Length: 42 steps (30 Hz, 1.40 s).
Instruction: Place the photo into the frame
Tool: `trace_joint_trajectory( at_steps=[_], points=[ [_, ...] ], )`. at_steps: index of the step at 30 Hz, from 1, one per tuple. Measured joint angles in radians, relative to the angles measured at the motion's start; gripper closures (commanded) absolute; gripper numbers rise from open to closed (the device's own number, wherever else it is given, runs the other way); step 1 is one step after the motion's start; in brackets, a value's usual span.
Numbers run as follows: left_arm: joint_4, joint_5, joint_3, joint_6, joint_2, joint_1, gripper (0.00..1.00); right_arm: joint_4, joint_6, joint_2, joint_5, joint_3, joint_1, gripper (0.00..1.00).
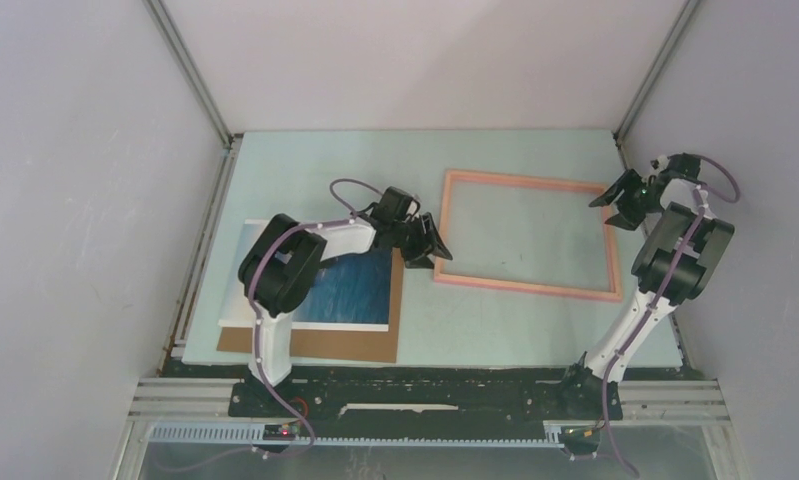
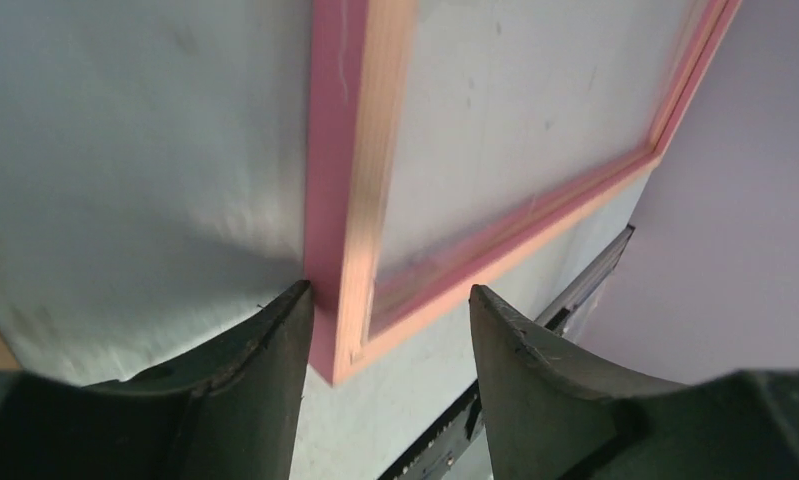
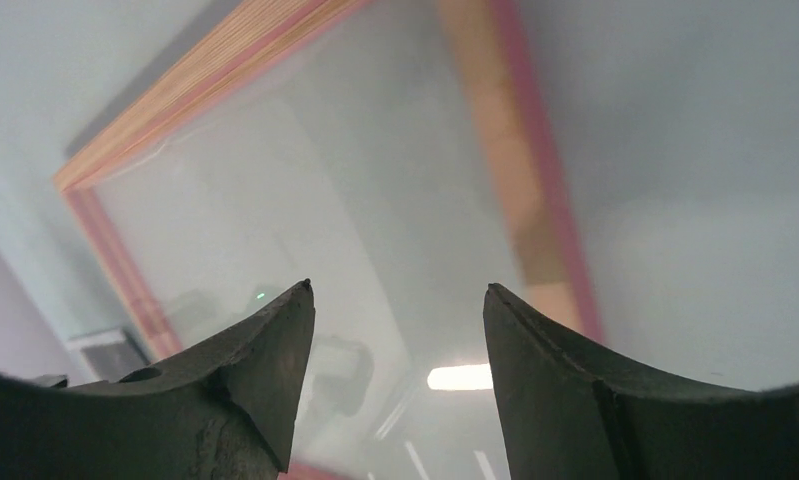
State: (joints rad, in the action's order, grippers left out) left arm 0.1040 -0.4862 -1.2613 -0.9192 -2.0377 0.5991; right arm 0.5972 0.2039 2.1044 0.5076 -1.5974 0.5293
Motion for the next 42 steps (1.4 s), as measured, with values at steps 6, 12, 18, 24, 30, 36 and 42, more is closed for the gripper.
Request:
trace_joint_trajectory(
  at_steps=[6, 12, 18, 24, 30, 36, 42],
  points=[
    [-0.064, -0.027, 0.132, -0.036, 0.145, 0.035, 0.41, 0.059, -0.007, 0.0, 0.071, -0.013, -0.053, 0.26],
    [-0.078, -0.041, 0.154, -0.016, 0.201, 0.032, 0.31, 0.086, -0.013, -0.005, -0.014, -0.014, -0.058, 0.12],
    [-0.006, -0.03, 0.067, 0.035, 0.179, -0.007, 0.24, 0.068, 0.006, -0.037, -0.146, -0.05, 0.008, 0.12],
    [0.028, -0.013, -0.037, 0.083, 0.138, -0.016, 0.23, 0.047, 0.01, 0.035, -0.169, -0.183, 0.013, 0.18],
    [0.061, -0.008, -0.087, 0.101, 0.043, -0.012, 0.23, 0.052, 0.009, 0.169, -0.185, -0.324, -0.003, 0.21],
    [0.086, -0.006, -0.111, 0.099, -0.033, 0.011, 0.23, 0.086, -0.002, 0.22, -0.164, -0.333, -0.052, 0.22],
    [0.076, 0.004, -0.064, 0.098, -0.005, 0.035, 0.25, 0.008, -0.028, 0.187, -0.124, -0.238, -0.079, 0.22]
  ],
)
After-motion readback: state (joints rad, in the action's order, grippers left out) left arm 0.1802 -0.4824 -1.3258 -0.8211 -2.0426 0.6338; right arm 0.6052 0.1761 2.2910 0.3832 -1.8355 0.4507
